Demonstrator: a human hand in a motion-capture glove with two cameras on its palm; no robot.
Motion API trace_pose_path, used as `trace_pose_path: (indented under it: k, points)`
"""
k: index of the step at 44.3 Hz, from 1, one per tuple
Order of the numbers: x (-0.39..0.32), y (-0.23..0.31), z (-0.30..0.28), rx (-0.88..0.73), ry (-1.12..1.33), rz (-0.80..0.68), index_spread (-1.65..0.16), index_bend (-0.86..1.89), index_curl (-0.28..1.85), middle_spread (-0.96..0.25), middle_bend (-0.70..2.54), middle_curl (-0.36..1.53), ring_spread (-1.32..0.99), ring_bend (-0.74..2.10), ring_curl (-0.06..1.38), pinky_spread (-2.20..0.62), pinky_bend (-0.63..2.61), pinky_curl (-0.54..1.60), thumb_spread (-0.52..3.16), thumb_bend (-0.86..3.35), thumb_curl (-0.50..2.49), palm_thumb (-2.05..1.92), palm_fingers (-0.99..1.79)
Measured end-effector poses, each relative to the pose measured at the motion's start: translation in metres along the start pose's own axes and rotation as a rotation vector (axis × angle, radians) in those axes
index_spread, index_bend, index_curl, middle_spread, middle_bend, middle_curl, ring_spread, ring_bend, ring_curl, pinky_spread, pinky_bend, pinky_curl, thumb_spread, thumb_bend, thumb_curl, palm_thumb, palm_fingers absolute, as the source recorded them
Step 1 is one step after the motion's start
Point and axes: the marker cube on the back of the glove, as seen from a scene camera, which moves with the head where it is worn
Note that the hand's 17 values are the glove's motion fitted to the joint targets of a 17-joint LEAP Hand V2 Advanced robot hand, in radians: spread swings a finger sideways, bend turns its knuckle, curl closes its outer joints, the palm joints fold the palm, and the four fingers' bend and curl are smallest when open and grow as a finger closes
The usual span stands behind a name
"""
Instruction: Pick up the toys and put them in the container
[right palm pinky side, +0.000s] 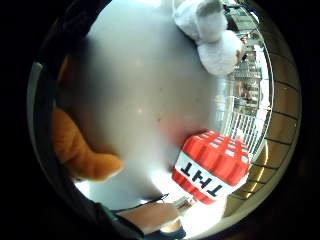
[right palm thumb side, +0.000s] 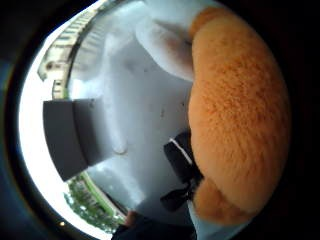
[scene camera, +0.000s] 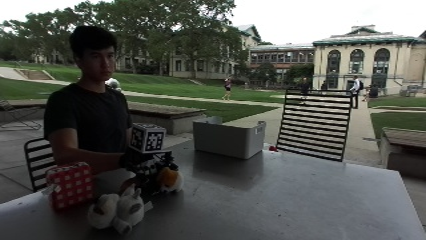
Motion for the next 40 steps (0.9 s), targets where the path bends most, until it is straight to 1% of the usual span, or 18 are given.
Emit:
trace_pose_path:
  k: [5,7,10,11,12,14,18,19,20,21,22,24,25,27,30,34,40]
  points:
    - [-0.001,-0.004,-0.006,0.085,0.068,-0.005,-0.28,-0.04,-0.03,-0.12,1.31,0.65,-0.34,1.42,0.52,-0.13,0.59,0.4,1.27,0.42,0.4,0.75,0.3]
    - [0.0,-0.007,-0.008,0.115,0.074,0.002,-0.3,-0.01,-0.02,-0.14,1.38,0.65,-0.37,1.47,0.53,-0.15,0.6,0.4,1.21,0.45,0.44,0.84,0.42]
    - [0.003,-0.01,-0.011,0.147,0.05,0.015,-0.31,0.0,-0.02,-0.16,1.4,0.64,-0.38,1.49,0.52,-0.19,0.67,0.41,1.14,0.47,0.48,0.89,0.48]
    - [0.004,-0.011,-0.012,0.146,0.027,0.017,-0.32,-0.01,-0.02,-0.17,1.39,0.63,-0.39,1.48,0.51,-0.22,0.75,0.42,1.1,0.47,0.49,0.91,0.55]
    - [0.005,-0.012,-0.014,0.141,-0.002,0.018,-0.33,0.0,-0.03,-0.18,1.36,0.61,-0.39,1.44,0.49,-0.3,0.89,0.45,1.04,0.46,0.51,0.91,0.73]
    - [0.007,-0.014,-0.016,0.121,-0.071,0.015,-0.35,0.04,-0.02,-0.2,1.33,0.59,-0.39,1.4,0.47,-0.36,0.96,0.43,0.96,0.48,0.54,0.95,0.84]
    - [0.006,-0.015,-0.018,0.059,-0.186,0.005,-0.37,0.1,0.0,-0.22,1.25,0.56,-0.37,1.35,0.46,-0.41,1.0,0.46,0.81,0.49,0.59,0.99,0.91]
    - [0.006,-0.015,-0.018,0.045,-0.194,0.004,-0.36,0.24,0.04,-0.2,1.21,0.55,-0.36,1.34,0.45,-0.41,0.95,0.45,0.87,0.54,0.6,1.02,1.03]
    - [0.006,-0.016,-0.019,0.031,-0.196,0.004,-0.37,0.07,-0.01,-0.22,1.23,0.55,-0.37,1.32,0.44,-0.42,0.98,0.45,0.76,0.5,0.61,0.99,0.92]
    - [0.006,-0.017,-0.02,0.016,-0.196,0.004,-0.36,0.32,0.07,-0.2,1.18,0.54,-0.35,1.3,0.44,-0.4,0.89,0.43,0.86,0.54,0.61,1.0,1.07]
    - [0.006,-0.019,-0.023,0.001,-0.195,0.004,-0.36,0.29,0.05,-0.2,1.16,0.53,-0.35,1.29,0.43,-0.41,0.88,0.43,0.85,0.55,0.62,1.01,1.08]
    - [0.006,-0.022,-0.029,-0.021,-0.2,0.003,-0.34,0.39,0.09,-0.19,1.14,0.52,-0.35,1.24,0.42,-0.41,0.81,0.42,0.87,0.55,0.64,0.99,1.13]
    - [0.004,-0.023,-0.034,-0.027,-0.204,0.001,-0.3,0.56,0.14,-0.19,1.11,0.51,-0.34,1.19,0.4,-0.43,0.77,0.41,0.87,0.56,0.65,0.98,1.24]
    - [0.001,-0.025,-0.045,-0.032,-0.207,-0.005,-0.27,0.63,0.17,-0.18,1.09,0.51,-0.33,1.17,0.4,-0.44,0.75,0.41,0.88,0.58,0.67,0.97,1.26]
    - [-0.005,-0.029,-0.067,-0.022,-0.2,-0.019,-0.24,0.71,0.21,-0.18,1.05,0.5,-0.32,1.2,0.41,-0.45,0.73,0.4,0.89,0.51,0.68,0.83,1.28]
    - [-0.017,-0.032,-0.104,0.002,-0.197,-0.038,-0.24,0.73,0.24,-0.22,0.99,0.49,-0.34,1.2,0.42,-0.47,0.79,0.41,0.87,0.47,0.7,0.74,1.19]
    - [-0.049,-0.029,-0.156,0.07,-0.195,-0.058,-0.26,0.68,0.25,-0.27,0.92,0.48,-0.36,1.2,0.42,-0.48,0.88,0.44,0.85,0.45,0.76,0.66,1.1]
